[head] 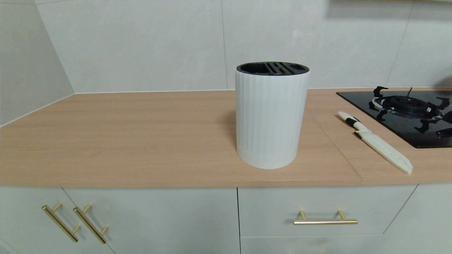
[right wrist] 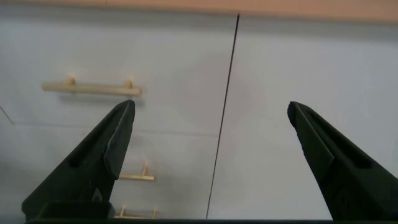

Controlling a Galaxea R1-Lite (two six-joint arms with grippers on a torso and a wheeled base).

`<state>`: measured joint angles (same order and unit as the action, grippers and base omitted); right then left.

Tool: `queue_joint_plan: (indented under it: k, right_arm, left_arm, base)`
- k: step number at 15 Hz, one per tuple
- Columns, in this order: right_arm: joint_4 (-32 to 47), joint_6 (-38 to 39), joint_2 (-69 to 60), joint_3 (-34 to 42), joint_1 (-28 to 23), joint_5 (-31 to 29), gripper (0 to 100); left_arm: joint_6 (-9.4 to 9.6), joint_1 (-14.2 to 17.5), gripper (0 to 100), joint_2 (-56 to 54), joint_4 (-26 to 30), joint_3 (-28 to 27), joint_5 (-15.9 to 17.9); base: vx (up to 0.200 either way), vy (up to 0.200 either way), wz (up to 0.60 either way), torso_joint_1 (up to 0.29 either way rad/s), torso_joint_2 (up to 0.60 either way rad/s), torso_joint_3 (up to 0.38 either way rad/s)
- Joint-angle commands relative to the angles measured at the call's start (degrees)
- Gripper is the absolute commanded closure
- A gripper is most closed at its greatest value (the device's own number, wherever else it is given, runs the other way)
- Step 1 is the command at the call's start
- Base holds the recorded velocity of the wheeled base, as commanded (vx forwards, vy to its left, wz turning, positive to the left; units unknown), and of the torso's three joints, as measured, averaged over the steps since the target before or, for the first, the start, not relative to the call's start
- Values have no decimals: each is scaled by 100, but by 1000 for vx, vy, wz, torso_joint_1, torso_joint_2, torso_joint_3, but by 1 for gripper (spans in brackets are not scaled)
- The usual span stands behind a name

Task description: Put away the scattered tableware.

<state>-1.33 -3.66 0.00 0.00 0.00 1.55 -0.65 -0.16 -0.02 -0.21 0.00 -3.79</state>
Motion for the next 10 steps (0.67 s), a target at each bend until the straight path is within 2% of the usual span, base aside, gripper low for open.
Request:
queue_joint_plan:
  k: [1,10]
  right_arm:
    - [1,-3,9,0,0,3,0]
    - [1,-3,9,0,0,3,0]
  left_arm:
    - [3,-2,0,2,-6,0,1]
    - [-6,-2,0,2,-6,0,1]
  base:
    - [0,0,0,183,-471,-281]
    - [0,0,0,211,-481,-280]
